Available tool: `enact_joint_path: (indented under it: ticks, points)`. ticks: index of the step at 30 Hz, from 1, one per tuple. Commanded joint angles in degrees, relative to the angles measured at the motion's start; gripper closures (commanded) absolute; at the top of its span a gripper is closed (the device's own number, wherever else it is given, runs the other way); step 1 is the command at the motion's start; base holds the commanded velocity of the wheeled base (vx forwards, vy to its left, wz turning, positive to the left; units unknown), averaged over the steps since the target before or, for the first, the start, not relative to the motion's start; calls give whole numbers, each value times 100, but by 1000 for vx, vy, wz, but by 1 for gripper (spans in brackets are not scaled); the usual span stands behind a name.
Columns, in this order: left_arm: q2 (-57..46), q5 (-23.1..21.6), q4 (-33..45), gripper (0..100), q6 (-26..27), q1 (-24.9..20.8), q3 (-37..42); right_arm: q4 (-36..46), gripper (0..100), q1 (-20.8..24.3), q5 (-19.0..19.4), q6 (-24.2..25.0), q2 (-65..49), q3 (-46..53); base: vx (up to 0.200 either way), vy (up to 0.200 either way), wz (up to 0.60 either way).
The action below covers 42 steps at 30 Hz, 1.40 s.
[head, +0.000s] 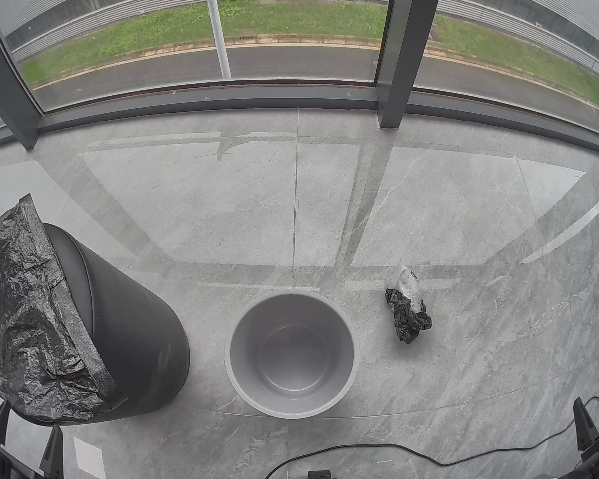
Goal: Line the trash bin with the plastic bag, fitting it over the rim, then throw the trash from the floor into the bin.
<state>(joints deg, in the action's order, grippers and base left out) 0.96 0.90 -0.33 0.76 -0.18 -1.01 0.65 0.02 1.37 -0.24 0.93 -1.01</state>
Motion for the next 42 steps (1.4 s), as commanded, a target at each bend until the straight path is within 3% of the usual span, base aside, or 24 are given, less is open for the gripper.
enact_joint_path:
  ticks: [1, 3, 4, 6, 8, 11, 13, 16, 18, 21, 24, 29, 32, 36, 37, 42]
  points:
    - [-96, 103, -116, 0, -67, 1, -31, 23, 0, 24, 30, 692, 145, -1402, 0, 0, 0]
    - [-96, 112, -108, 0, -84, 1, -75, 50, 0, 24, 30, 728, 171, -1481, 0, 0, 0]
    - [44, 200, -11, 0, -348, -34, -760, 322, 0, 24, 30, 833, 400, -2070, 0, 0, 0]
    - [167, 200, 42, 0, -506, -61, -1085, 436, 0, 24, 30, 771, 479, -2263, 0, 0, 0]
    - [572, 226, 323, 0, -559, -105, -1806, 612, 0, 33, 39, 429, 681, -2518, 0, 0, 0]
    - [1029, 217, 411, 0, -348, -78, -2412, 208, 0, 59, 30, 332, 1217, -2562, 0, 0, 0]
    - [1556, 253, 323, 0, -295, -61, -2667, -513, 0, 129, 30, 473, 1867, -2562, 0, 0, 0]
    - [2382, 525, -55, 0, -278, 89, -2870, -1620, 0, 165, 30, 631, 2773, -2641, 0, 0, 0]
    - [3226, 921, -617, 0, 56, 335, -2878, -2438, 0, 182, 13, 657, 3757, -2913, 0, 0, 0]
    - [4061, 1281, -1329, 0, 592, 387, -2861, -3000, 0, 235, 4, 807, 4733, -3274, 0, 0, 0]
    - [4922, 1826, -2103, 0, 733, 379, -2887, -3352, 0, 490, -40, 1193, 5568, -3634, 0, 0, 0]
    - [5863, 2318, -2780, 0, 1058, 396, -3116, -3624, 0, 903, -49, 1624, 6174, -3854, 0, 0, 0]
    - [6390, 2467, -3175, 0, 1234, 387, -3388, -3818, 0, 1079, -57, 1642, 6394, -3784, 0, 0, 0]
    - [6996, 2687, -3237, 0, 1489, 387, -3898, -3993, 0, 1096, -66, 1642, 6605, -3590, 0, 0, 0]
    - [7471, 2784, -3210, 0, 1761, 387, -4381, -4248, 0, 1096, -66, 1650, 6772, -3564, 0, 0, 0]
    - [8130, 3039, -3219, 0, 1884, 300, -5093, -4371, 0, 1158, -75, 1615, 6868, -3467, 0, 0, 0]
